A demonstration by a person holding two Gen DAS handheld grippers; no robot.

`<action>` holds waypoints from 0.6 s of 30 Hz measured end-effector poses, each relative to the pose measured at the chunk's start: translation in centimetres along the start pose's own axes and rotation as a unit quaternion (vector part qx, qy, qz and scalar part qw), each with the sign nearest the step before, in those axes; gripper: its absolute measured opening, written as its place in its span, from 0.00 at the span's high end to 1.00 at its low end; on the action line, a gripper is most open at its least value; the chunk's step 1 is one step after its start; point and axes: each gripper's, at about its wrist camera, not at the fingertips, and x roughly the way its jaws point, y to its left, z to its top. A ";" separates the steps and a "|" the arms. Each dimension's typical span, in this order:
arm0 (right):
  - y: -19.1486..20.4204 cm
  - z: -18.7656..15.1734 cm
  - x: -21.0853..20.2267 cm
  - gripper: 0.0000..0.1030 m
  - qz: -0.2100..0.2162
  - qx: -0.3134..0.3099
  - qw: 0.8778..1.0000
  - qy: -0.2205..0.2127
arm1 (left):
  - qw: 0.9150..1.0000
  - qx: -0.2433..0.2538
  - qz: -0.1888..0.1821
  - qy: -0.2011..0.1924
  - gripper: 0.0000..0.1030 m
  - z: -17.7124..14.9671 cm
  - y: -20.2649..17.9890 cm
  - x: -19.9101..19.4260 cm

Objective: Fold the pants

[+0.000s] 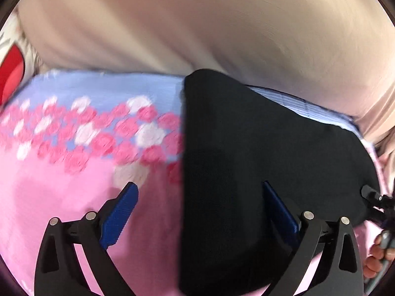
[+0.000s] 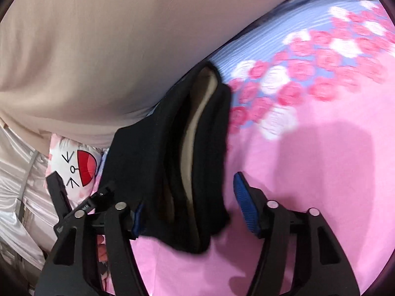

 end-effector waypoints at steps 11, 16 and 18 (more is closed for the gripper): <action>12.1 0.8 -4.9 0.81 -0.120 -0.193 0.970 -0.089 | 0.981 0.126 0.089 -0.116 0.16 2.7 -8.5 -11.3; 10.4 2.7 3.7 0.82 -0.165 -0.174 0.970 -0.041 | 0.979 0.128 0.154 -0.046 0.20 4.4 -11.1 -0.6; 6.9 3.2 5.7 0.87 -0.189 -0.147 0.971 -0.023 | 0.981 0.103 0.167 -0.007 0.26 4.2 -9.3 2.9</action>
